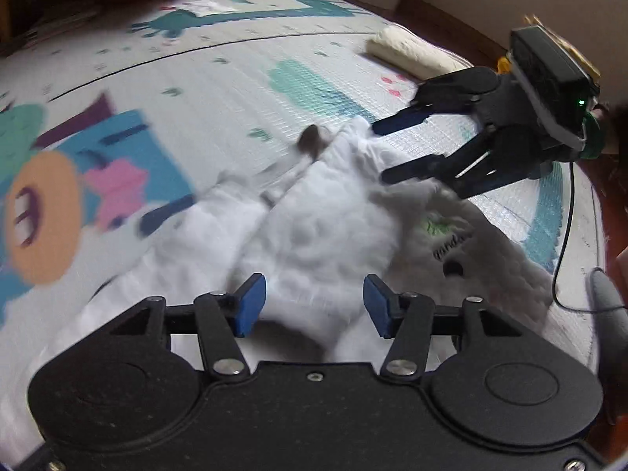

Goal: Fold clothes

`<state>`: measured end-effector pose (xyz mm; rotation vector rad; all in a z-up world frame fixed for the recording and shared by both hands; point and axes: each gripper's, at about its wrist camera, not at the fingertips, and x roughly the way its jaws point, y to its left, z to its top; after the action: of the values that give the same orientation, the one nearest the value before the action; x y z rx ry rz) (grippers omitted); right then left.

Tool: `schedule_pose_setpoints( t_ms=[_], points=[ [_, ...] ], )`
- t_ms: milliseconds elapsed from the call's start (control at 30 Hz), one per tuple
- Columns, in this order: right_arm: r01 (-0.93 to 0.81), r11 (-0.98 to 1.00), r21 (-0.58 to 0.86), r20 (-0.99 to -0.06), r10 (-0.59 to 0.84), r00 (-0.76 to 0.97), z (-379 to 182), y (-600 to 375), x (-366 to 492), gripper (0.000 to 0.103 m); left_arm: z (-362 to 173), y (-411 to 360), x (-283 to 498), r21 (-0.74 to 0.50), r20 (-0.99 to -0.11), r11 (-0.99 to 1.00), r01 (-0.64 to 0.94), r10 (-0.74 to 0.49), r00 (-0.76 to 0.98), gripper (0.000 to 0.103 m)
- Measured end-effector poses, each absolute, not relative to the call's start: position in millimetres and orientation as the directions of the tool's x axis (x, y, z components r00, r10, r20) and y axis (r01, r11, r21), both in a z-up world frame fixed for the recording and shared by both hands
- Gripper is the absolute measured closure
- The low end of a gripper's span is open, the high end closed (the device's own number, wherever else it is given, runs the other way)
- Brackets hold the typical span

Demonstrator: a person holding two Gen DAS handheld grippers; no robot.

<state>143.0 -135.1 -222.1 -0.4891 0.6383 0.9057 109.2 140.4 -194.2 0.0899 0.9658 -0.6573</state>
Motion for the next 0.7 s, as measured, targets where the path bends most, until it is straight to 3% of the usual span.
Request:
schedule_pose_setpoints(
  t_ms=[133, 367, 467, 567, 700],
  points=[
    [-0.905, 0.401, -0.139, -0.721, 0.585, 0.37, -200.2, -105.8, 124.9, 0.053, -193.2, 188.9, 80.1, -0.253, -0.817, 0.862, 0.44, -0.434, 0.379, 0.049],
    [-0.932, 0.362, -0.015, -0.725, 0.639, 0.259, -204.5, -42.6, 125.9, 0.063, -191.6, 304.0, 50.5, -0.323, -0.796, 0.946, -0.04, -0.248, 0.551, 0.049],
    [-0.912, 0.408, 0.043, -0.713, 0.652, 0.258, -218.8, -24.4, 127.6, 0.063, -202.9, 346.1, 40.3, -0.397, -0.793, 0.875, -0.276, -0.176, 0.583, 0.049],
    [-0.925, 0.375, 0.059, -0.72, 0.658, 0.221, -230.2, -10.6, 120.7, 0.063, -228.2, 369.6, 31.6, -0.529, -0.789, 0.712, -0.462, -0.213, 0.576, 0.05],
    [-0.912, 0.393, 0.117, -0.74, 0.647, 0.184, -242.6, -4.5, 123.9, 0.062, -251.8, 364.6, 27.2, -0.627, -0.754, 0.562, -0.54, -0.262, 0.602, 0.049]
  ],
)
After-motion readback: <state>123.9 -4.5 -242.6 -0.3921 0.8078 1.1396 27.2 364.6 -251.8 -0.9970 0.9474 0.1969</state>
